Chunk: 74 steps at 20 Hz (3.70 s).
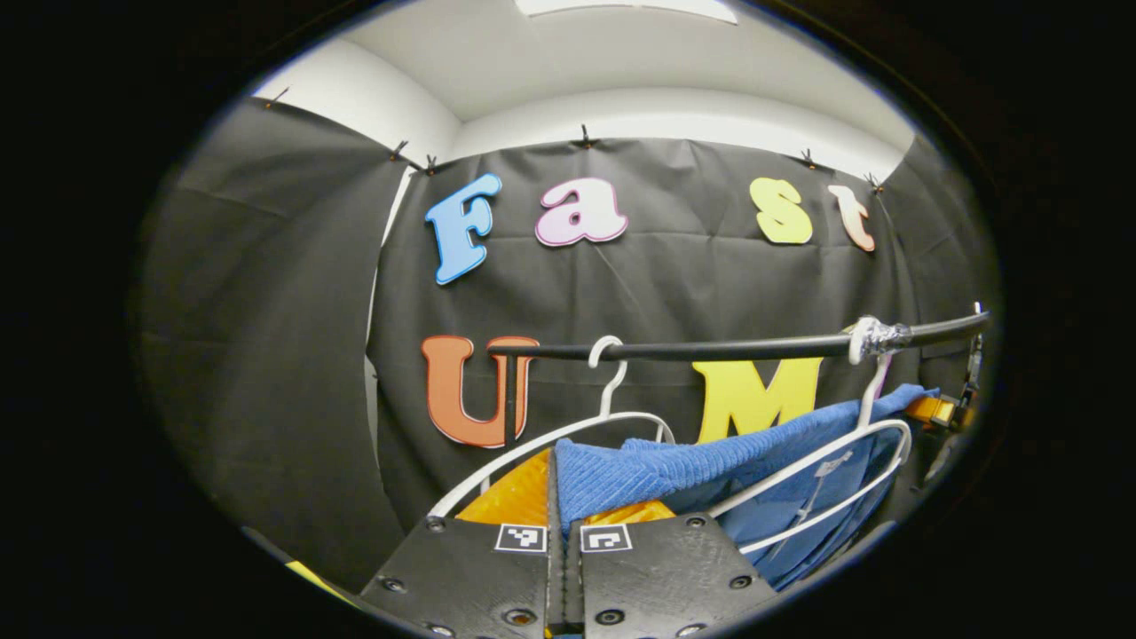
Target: Grasp the clothes on the hanger with both hands and then place them into the laundry hamper below.
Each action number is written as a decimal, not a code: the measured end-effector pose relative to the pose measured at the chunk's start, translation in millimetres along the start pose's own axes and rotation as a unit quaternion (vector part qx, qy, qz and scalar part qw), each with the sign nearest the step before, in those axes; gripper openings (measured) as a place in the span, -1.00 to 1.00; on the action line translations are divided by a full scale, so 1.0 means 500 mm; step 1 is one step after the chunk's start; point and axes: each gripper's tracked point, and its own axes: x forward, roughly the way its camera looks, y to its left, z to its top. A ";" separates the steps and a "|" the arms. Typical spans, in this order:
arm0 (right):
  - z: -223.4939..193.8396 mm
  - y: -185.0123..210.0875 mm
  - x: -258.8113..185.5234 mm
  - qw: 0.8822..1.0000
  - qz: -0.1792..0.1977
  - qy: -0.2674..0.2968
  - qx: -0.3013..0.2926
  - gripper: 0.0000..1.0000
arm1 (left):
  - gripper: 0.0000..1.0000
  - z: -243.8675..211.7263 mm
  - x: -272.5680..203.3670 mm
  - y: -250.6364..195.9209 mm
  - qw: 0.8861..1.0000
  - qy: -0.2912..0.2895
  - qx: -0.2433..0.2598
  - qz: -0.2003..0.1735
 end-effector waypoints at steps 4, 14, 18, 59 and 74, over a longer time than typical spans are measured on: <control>-0.043 -0.003 0.003 1.000 -0.007 0.022 -0.001 -0.89 | -1.00 -0.043 0.004 0.021 1.000 0.025 -0.018 0.005; -0.145 -0.025 -0.006 0.997 -0.003 0.077 0.027 -0.89 | -0.91 -0.158 -0.008 0.045 0.995 0.070 -0.069 0.014; -0.144 -0.033 -0.009 0.996 0.000 0.084 0.043 -0.90 | -0.99 -0.171 -0.003 0.042 0.991 0.077 -0.106 -0.011; -0.392 0.014 -0.239 0.974 -0.008 0.226 -0.016 -0.91 | -0.98 -0.384 -0.205 -0.044 0.979 0.183 -0.058 -0.072; -0.492 0.347 -0.396 0.954 0.106 0.280 -0.021 -0.91 | -0.99 -0.304 -0.377 -0.259 0.964 0.171 -0.079 -0.190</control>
